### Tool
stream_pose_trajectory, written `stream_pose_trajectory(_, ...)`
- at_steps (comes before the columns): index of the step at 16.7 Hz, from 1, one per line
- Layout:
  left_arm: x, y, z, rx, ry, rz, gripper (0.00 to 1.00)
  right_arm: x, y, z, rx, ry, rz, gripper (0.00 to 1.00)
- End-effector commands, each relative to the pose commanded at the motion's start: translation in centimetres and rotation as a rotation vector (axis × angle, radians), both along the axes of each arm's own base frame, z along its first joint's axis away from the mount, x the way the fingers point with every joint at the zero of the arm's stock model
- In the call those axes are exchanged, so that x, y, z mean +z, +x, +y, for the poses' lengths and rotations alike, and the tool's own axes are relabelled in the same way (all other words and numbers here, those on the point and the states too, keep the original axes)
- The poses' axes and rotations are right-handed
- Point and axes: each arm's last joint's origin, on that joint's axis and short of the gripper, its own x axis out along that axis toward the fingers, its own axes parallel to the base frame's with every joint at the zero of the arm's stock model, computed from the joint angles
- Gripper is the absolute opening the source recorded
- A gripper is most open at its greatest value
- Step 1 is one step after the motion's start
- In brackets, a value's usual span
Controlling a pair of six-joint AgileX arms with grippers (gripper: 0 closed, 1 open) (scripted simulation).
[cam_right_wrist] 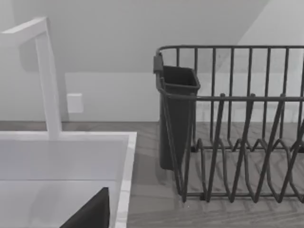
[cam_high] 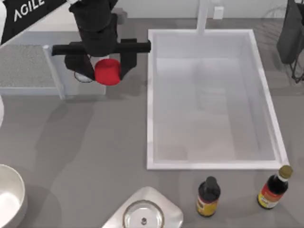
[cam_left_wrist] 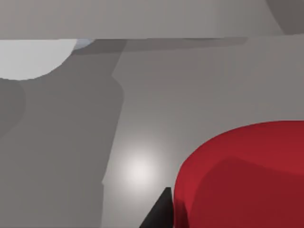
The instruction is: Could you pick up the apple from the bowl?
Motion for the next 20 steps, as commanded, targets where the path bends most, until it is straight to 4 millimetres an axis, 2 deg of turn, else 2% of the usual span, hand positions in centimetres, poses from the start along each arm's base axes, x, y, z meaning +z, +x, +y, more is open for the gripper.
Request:
stream_pose_trajectory(3, -2.0, -0.2, 0.4, 0.007, 0.0, -0.005, 0.0, 0.0, 0.0, 0.0, 0.0, 0.0, 0.0, 1.0)
stream_pose_trajectory(8, -2.2, -0.2, 0.5, 0.009, 0.001, -0.005, 0.0, 0.0, 0.0, 0.0, 0.0, 0.0, 0.0, 1.0)
stream_pose_trajectory(20, -2.2, -0.2, 0.5, 0.009, 0.001, -0.005, 0.9, 0.0, 0.0, 0.0, 0.0, 0.0, 0.0, 1.0)
